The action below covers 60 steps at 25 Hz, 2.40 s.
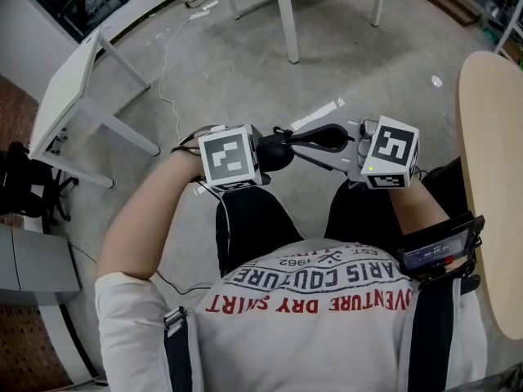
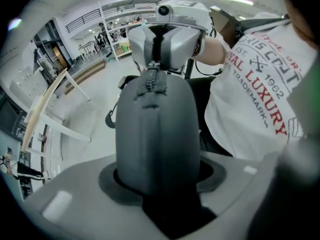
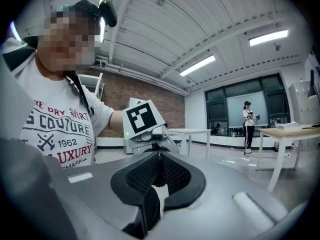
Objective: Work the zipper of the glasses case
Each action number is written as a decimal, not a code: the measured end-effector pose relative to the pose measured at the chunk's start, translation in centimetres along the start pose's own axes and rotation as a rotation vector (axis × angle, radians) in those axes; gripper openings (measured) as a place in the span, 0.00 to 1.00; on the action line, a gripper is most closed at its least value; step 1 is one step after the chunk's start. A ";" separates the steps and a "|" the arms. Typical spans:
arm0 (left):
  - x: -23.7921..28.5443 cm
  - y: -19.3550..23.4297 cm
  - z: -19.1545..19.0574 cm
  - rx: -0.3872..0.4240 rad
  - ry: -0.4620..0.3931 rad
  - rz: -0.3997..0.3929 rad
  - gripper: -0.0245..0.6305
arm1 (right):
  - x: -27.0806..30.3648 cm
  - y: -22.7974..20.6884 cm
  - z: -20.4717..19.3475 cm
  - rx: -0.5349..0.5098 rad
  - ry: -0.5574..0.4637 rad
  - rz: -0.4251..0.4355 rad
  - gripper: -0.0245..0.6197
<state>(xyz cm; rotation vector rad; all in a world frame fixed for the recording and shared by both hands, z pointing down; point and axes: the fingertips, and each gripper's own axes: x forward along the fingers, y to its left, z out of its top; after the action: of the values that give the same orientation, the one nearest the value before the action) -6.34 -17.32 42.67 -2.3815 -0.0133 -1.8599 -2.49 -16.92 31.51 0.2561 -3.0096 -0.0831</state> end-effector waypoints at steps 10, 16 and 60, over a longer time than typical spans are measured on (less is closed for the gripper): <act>-0.1 -0.6 0.0 0.031 -0.051 -0.037 0.41 | -0.7 0.4 -0.6 -0.036 0.058 0.055 0.08; -0.9 -1.2 1.0 0.000 -0.177 -0.081 0.41 | -0.8 0.5 0.5 -0.023 0.013 0.066 0.08; -7.9 -1.3 7.2 -0.364 -1.023 -0.393 0.41 | -2.0 -0.7 3.0 0.099 -0.178 0.064 0.07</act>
<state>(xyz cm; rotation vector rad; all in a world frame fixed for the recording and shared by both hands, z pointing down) -1.41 -14.79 33.46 -3.4975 -0.2638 -0.5298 -0.76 -17.17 28.30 0.1691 -3.2004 0.0516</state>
